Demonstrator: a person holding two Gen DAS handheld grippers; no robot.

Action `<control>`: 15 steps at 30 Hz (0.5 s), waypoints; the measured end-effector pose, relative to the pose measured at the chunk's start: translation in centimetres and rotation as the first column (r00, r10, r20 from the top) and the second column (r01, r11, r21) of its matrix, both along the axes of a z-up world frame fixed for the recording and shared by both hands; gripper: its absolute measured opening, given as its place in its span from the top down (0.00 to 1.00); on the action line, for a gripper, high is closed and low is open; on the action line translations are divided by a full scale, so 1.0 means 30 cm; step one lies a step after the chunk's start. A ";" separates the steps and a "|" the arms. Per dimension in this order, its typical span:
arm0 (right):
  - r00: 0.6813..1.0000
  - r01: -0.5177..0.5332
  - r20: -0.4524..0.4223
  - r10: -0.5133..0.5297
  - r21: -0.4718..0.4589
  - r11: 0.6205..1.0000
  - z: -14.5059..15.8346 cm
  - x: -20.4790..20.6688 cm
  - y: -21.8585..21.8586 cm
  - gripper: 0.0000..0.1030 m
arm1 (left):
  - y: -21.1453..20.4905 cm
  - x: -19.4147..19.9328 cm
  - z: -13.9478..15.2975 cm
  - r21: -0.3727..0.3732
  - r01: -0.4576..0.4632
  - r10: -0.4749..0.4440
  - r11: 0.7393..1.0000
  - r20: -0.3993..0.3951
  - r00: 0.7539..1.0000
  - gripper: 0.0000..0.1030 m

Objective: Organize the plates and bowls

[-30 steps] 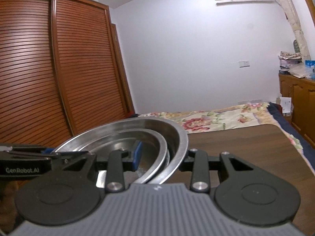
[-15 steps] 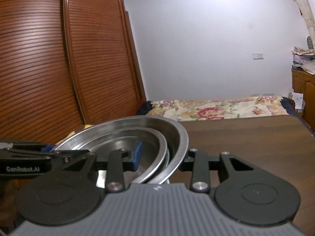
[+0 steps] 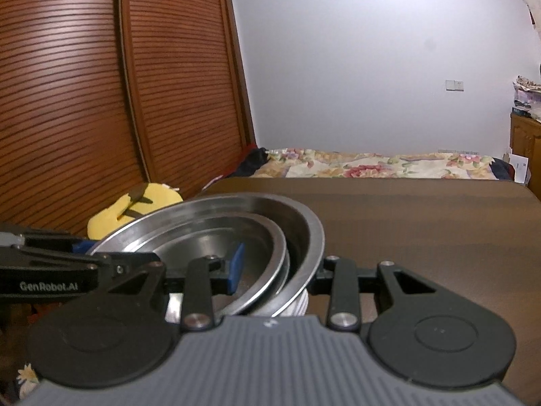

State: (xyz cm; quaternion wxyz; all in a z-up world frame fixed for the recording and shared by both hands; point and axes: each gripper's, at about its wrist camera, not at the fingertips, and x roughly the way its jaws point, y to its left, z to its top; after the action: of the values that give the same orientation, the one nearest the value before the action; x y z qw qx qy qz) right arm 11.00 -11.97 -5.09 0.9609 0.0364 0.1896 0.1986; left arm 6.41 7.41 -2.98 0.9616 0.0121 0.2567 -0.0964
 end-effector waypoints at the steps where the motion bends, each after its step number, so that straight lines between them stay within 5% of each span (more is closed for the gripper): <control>1: 1.000 -0.001 -0.002 0.001 -0.001 1.000 -0.005 0.000 0.002 0.64 | -0.002 0.000 -0.006 0.010 -0.001 0.001 1.000 0.001 1.000 0.60; 15: 0.999 -0.019 -0.034 0.018 -0.039 0.999 -0.044 0.011 0.028 0.64 | 0.004 0.006 -0.059 0.044 -0.023 0.023 0.999 -0.008 1.000 0.60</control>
State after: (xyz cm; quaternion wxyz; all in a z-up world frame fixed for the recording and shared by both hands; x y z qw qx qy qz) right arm 11.34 -11.13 -6.40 0.9562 0.0188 0.2098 0.2032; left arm 6.60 7.54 -4.75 0.9611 0.0298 0.2629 -0.0797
